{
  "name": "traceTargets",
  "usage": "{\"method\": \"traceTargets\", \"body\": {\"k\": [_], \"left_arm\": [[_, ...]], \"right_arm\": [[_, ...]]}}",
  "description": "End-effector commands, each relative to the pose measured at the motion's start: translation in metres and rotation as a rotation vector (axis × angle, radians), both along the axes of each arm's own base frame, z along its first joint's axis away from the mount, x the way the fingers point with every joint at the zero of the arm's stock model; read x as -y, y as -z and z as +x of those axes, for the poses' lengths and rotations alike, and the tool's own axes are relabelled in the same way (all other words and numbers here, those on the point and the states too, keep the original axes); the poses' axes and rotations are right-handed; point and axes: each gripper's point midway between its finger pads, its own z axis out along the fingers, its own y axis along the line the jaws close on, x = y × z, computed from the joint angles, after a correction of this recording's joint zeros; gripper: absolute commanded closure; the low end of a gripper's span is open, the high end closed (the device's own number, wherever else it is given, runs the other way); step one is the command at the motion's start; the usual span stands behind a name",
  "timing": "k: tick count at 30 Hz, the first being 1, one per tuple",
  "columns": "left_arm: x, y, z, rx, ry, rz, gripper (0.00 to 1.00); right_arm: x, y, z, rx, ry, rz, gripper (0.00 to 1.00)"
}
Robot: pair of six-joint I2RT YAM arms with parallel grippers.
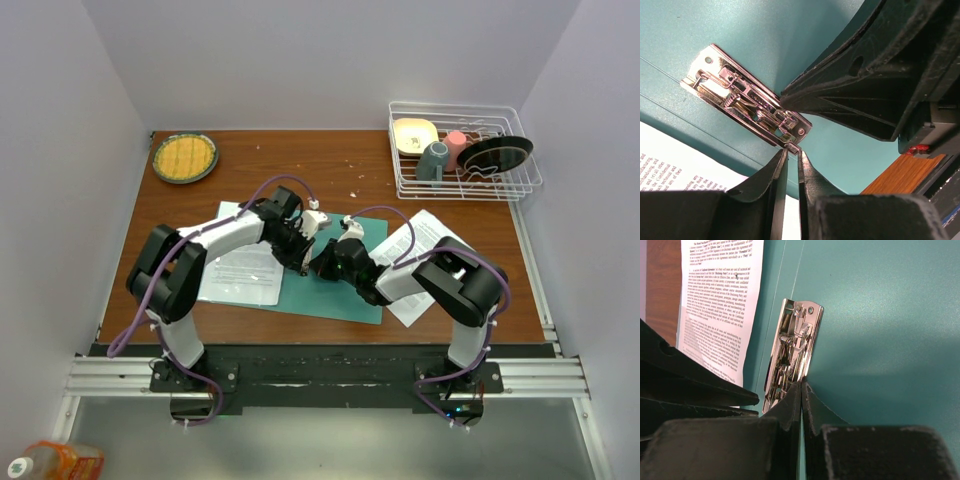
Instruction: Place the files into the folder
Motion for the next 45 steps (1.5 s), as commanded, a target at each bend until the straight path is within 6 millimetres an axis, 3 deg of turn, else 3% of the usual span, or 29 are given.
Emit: {"method": "traceTargets", "body": {"k": [1, 22, 32, 45], "left_arm": [[0.007, -0.001, 0.004, 0.008, -0.003, -0.016, 0.81], [0.003, 0.017, 0.000, -0.014, -0.002, 0.015, 0.84], [0.003, 0.038, -0.007, -0.049, 0.016, 0.033, 0.86], [0.017, 0.045, -0.002, -0.058, 0.025, -0.008, 0.87]], "right_arm": [[0.050, 0.068, -0.035, -0.160, 0.016, -0.246, 1.00], [0.052, 0.072, -0.039, -0.172, 0.011, -0.251, 1.00], [0.051, 0.080, -0.043, -0.194, -0.001, -0.250, 1.00], [0.048, 0.106, -0.056, -0.265, -0.053, -0.290, 1.00]]}}
